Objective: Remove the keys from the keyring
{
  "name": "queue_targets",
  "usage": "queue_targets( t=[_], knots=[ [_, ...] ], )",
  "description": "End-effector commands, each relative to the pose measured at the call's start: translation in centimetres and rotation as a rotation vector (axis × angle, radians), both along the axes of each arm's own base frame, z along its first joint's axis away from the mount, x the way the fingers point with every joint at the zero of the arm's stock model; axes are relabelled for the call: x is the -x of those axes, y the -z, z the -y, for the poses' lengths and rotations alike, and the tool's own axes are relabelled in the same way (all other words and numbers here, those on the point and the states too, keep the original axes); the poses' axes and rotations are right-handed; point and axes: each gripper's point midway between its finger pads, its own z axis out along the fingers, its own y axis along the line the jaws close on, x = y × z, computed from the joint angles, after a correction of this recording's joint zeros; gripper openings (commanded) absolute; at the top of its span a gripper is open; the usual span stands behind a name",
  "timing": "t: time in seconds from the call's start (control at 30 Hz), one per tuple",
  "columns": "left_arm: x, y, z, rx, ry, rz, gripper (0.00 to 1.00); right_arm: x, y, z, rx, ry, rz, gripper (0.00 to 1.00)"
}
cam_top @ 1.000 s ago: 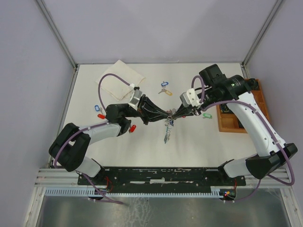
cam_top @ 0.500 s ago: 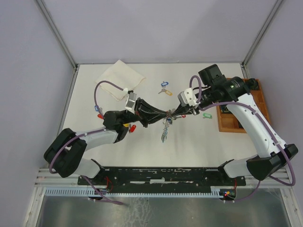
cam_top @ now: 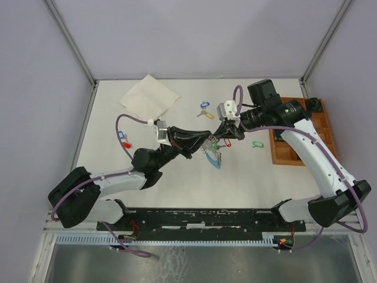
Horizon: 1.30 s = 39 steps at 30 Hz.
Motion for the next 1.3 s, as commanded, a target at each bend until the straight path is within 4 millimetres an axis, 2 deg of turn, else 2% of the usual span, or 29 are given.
queue_targets(
  t=[0.0, 0.2, 0.4, 0.5, 0.63, 0.73, 0.87, 0.97, 1.07, 1.13, 1.27],
  knots=[
    [-1.2, -3.3, -2.2, 0.152, -0.198, 0.015, 0.03, -0.8, -1.0, -0.5, -0.032, 0.093, -0.06, 0.01],
    [-2.7, -2.3, -3.6, 0.214, -0.362, -0.083, 0.03, -1.0, -0.8, -1.3, -0.071, 0.142, -0.164, 0.01],
    [-4.0, -0.7, -3.0, 0.209, -0.437, -0.138, 0.03, -2.1, -0.7, -2.4, -0.134, 0.214, -0.281, 0.01],
    [-4.6, 0.3, -3.4, 0.21, -0.481, -0.163, 0.03, -1.8, -0.8, -2.9, -0.169, 0.195, -0.346, 0.01],
    [-5.2, 1.1, -4.1, 0.21, -0.528, -0.176, 0.03, -1.0, 0.1, -3.0, -0.163, 0.148, -0.363, 0.01],
    [-5.2, 1.3, -4.2, 0.219, -0.513, -0.182, 0.03, -0.3, 0.8, -2.8, -0.151, 0.103, -0.349, 0.01],
    [-5.3, 1.8, -4.0, 0.232, -0.47, -0.204, 0.03, -0.7, 1.3, -2.3, -0.109, 0.132, -0.282, 0.01],
    [-5.4, 2.0, -4.1, 0.264, -0.445, -0.235, 0.03, -0.6, 2.0, -2.8, -0.09, 0.144, -0.276, 0.01],
    [-5.2, 1.6, -3.7, 0.297, -0.4, -0.251, 0.03, -2.4, 3.3, -3.9, -0.077, 0.262, -0.288, 0.01],
    [-5.0, 1.3, -3.4, 0.299, -0.381, -0.245, 0.03, -3.6, 4.0, -3.7, -0.063, 0.335, -0.287, 0.01],
    [-4.5, 1.2, -3.2, 0.268, -0.34, -0.2, 0.03, -3.1, 2.8, -3.3, -0.098, 0.31, -0.323, 0.02]
  ],
)
